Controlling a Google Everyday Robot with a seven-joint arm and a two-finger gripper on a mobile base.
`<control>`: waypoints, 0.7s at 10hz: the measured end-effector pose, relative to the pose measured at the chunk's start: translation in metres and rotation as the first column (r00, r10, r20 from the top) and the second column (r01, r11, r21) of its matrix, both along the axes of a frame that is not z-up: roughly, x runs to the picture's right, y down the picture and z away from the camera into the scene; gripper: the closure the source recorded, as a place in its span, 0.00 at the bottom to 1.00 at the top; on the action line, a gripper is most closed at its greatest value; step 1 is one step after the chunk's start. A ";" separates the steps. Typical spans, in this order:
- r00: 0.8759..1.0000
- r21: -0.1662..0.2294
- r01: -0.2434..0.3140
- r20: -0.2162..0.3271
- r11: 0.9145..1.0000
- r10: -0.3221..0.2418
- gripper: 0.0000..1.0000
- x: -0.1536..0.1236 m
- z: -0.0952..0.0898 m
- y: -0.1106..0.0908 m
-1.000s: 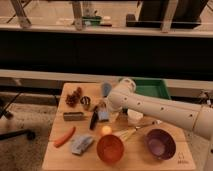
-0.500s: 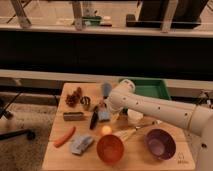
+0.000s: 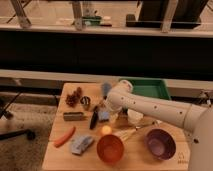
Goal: Place sponge in plastic cup
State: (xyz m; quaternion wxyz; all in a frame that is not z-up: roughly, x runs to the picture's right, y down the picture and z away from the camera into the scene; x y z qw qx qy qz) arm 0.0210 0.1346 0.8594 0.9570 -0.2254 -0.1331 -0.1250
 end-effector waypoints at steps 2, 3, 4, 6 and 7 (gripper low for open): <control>1.000 -0.007 0.010 -0.002 1.000 -0.011 0.20 -0.001 0.004 0.002; 1.000 -0.008 0.013 0.000 1.000 -0.013 0.20 -0.003 0.004 0.003; 1.000 -0.008 0.013 0.000 1.000 -0.013 0.20 -0.003 0.004 0.003; 1.000 -0.008 0.012 -0.001 1.000 -0.012 0.20 -0.002 0.004 0.003; 1.000 -0.008 0.012 -0.001 1.000 -0.012 0.20 -0.002 0.005 0.003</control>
